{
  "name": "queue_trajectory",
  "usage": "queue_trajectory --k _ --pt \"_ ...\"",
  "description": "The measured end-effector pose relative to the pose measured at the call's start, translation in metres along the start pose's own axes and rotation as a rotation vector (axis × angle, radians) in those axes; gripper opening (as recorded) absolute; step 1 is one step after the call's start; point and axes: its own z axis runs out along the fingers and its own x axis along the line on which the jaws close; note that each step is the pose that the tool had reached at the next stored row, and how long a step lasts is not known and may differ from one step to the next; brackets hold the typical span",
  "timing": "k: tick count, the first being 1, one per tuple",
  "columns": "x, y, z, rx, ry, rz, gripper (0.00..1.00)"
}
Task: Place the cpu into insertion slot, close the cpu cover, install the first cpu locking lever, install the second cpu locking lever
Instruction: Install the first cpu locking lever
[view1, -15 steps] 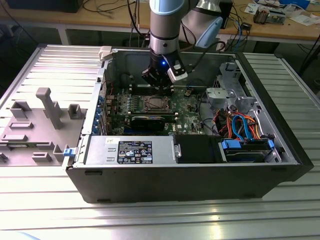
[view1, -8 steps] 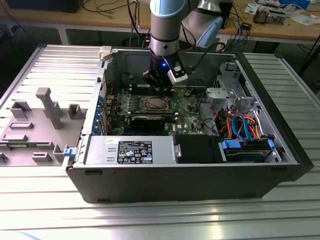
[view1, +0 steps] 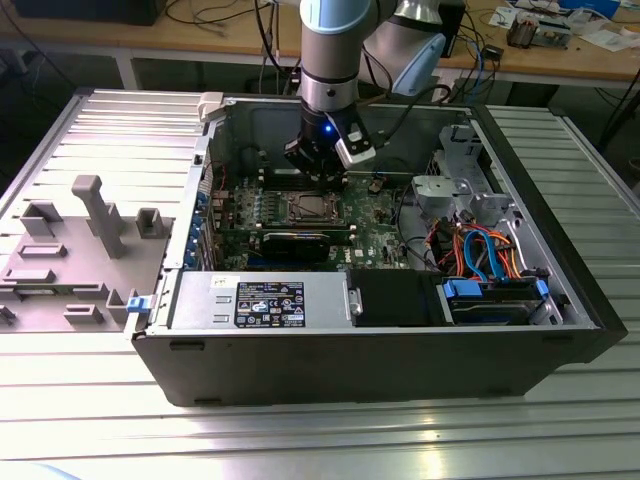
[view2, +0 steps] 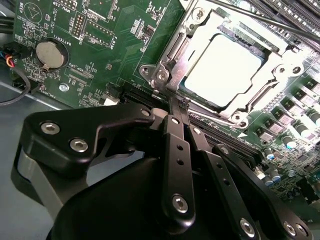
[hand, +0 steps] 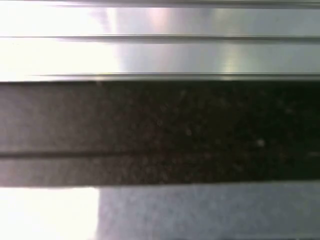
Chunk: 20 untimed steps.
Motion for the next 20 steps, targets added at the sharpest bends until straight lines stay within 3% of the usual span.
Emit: queue_trajectory --k 9,20 --pt "-0.0008 -0.0027 0.0050 0.0005 0.0014 0.000 0.11" --pt "-0.0011 -0.0022 0.0008 0.0001 0.0011 0.000 0.11"
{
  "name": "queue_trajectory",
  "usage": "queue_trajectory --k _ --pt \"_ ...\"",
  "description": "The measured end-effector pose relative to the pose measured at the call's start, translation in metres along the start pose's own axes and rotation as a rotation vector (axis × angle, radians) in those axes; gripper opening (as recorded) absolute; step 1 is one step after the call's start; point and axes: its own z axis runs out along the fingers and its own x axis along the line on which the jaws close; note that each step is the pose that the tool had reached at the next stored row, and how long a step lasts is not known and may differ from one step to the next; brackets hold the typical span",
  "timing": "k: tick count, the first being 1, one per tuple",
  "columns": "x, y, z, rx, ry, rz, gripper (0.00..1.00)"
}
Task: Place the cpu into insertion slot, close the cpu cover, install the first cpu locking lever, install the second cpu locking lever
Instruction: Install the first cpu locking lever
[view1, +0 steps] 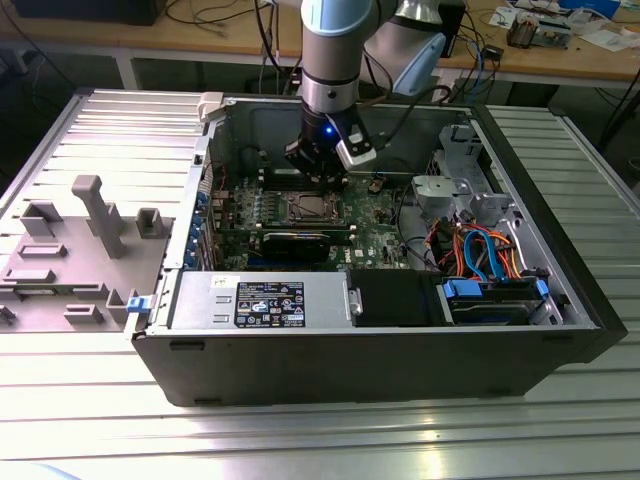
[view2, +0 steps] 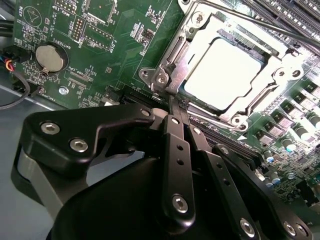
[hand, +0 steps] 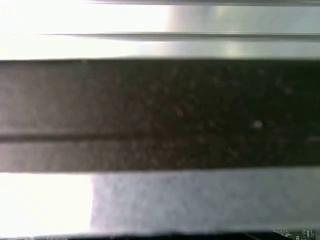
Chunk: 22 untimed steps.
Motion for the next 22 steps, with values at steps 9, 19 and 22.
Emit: queue_trajectory --k 9,19,22 --pt "-0.0002 -0.0004 0.0001 0.0003 0.0002 0.000 0.11" --pt "-0.0003 -0.0015 0.0041 -0.0040 0.0004 0.000 0.11" --pt "-0.0004 -0.0012 0.0025 -0.0062 -0.0003 0.000 0.11"
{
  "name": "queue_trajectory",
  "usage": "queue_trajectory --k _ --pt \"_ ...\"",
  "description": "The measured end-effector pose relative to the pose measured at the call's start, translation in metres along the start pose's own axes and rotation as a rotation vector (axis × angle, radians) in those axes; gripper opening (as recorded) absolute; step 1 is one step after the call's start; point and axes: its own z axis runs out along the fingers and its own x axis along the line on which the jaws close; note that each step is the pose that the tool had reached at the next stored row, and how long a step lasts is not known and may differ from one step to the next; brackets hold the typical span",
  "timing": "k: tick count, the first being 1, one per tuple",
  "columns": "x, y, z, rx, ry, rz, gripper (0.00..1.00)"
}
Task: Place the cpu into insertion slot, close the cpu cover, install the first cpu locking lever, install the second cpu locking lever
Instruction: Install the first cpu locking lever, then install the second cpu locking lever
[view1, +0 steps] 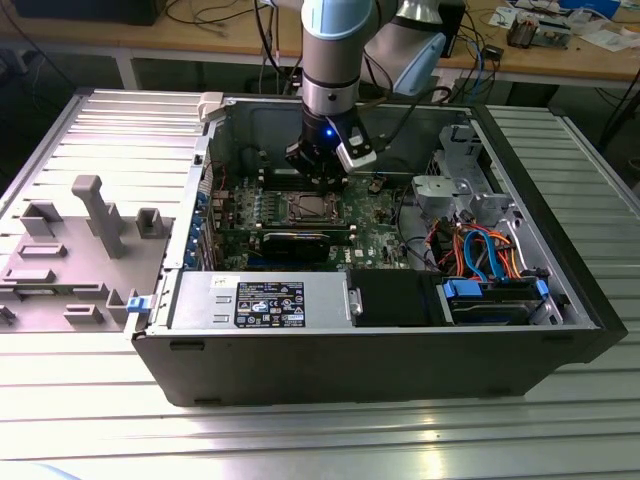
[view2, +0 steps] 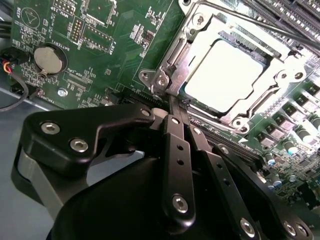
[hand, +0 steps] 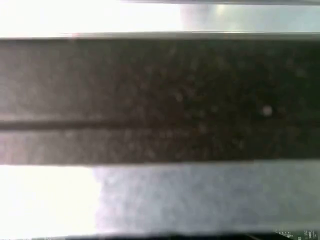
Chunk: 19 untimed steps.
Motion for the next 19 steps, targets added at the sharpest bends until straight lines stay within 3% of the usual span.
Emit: queue_trajectory --k 4,8,19 --pt "-0.0001 0.0004 -0.0056 0.0006 0.0005 0.000 0.11" --pt "-0.0002 -0.0034 -0.0059 0.0006 0.0005 0.000 0.11" --pt "-0.0002 -0.0041 -0.0060 0.0007 0.0005 0.000 0.11"
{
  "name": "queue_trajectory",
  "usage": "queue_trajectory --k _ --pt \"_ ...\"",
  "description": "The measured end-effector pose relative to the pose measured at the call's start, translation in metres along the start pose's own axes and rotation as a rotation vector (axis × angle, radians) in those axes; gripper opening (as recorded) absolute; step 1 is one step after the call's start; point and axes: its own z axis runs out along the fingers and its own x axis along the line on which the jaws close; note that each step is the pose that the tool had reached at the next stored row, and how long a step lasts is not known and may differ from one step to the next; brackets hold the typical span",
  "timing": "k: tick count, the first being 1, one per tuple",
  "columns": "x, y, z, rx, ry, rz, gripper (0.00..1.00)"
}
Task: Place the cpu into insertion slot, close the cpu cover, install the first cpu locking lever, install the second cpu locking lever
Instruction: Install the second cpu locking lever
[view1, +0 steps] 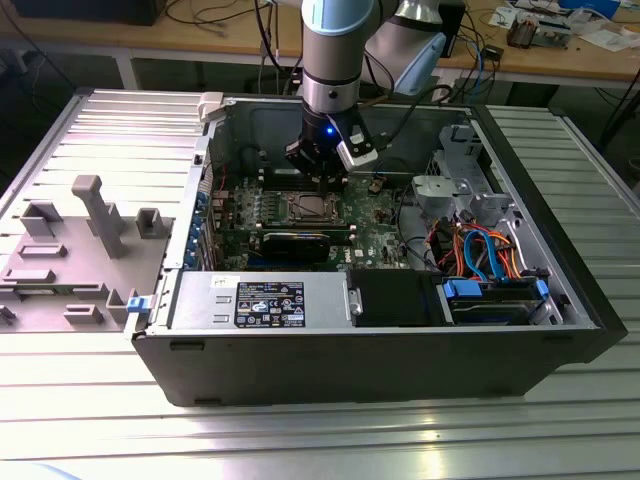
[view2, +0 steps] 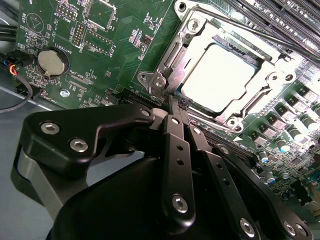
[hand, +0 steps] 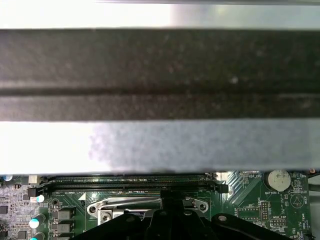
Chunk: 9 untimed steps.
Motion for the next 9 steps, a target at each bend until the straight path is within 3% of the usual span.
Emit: queue_trajectory --k 4,9 --pt "0.0000 0.0000 -0.0012 0.0002 0.0001 0.000 0.11" --pt "-0.0003 0.0008 -0.0103 0.0000 0.0000 0.000 0.11"
